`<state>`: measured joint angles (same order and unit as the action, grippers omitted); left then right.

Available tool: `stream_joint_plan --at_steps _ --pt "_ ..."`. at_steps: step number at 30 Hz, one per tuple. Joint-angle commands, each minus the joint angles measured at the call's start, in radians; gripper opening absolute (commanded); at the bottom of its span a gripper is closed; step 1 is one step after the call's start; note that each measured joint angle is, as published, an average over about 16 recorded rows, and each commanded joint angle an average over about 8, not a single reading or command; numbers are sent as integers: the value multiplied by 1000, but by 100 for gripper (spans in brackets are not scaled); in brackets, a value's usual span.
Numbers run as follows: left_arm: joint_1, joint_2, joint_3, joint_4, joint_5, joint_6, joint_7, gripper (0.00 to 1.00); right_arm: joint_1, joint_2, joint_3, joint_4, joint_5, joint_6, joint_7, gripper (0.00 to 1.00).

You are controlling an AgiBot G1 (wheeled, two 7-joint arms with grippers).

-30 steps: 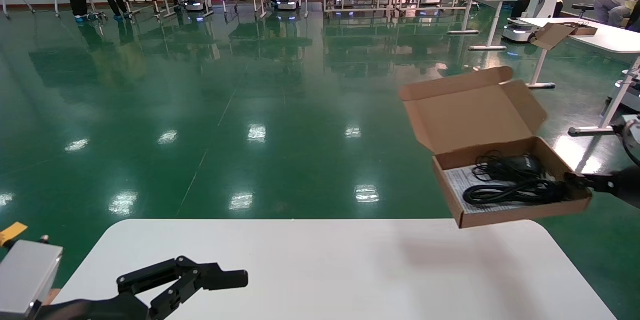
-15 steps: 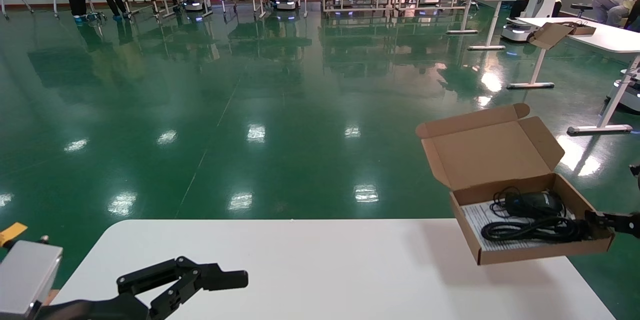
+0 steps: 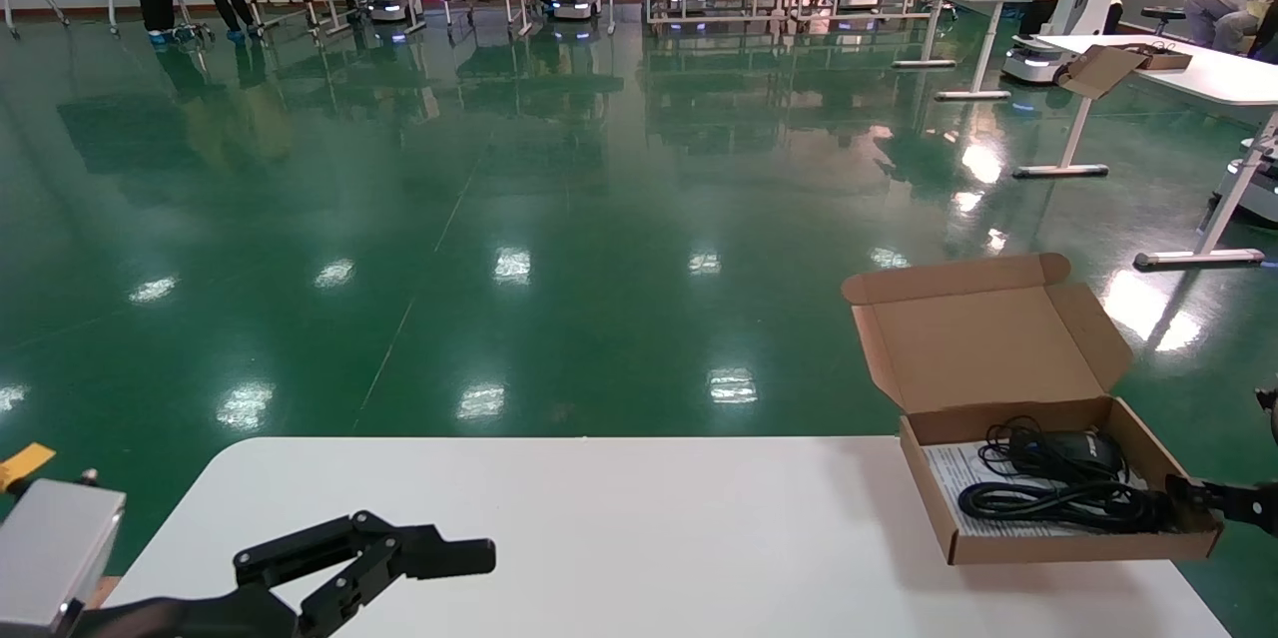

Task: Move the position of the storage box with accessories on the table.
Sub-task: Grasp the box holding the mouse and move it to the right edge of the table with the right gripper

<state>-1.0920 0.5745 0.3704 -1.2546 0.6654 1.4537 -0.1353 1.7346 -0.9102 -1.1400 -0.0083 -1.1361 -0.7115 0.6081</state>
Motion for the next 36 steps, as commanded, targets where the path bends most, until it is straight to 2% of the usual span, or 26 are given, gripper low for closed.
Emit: stream_joint_plan --at_steps 1,22,24,29,30,31,32,36 --pt "0 0 0 0 0 0 0 100 -13 1 4 -1 6 3 2 0" --pt "0 0 0 0 0 0 0 100 -112 18 11 7 16 41 -28 1" --pt "0 0 0 0 0 0 0 100 -113 17 11 9 16 43 -31 14" --pt "0 0 0 0 0 0 0 100 -113 13 10 13 15 49 -38 77" --pt "0 0 0 0 0 0 0 100 -113 12 10 13 14 50 -39 88" --pt "0 0 0 0 0 0 0 100 -113 11 10 14 14 52 -41 96" --pt "0 0 0 0 0 0 0 100 -113 10 10 14 14 54 -43 100" --pt "0 0 0 0 0 0 0 100 -114 6 9 15 12 64 -52 100"
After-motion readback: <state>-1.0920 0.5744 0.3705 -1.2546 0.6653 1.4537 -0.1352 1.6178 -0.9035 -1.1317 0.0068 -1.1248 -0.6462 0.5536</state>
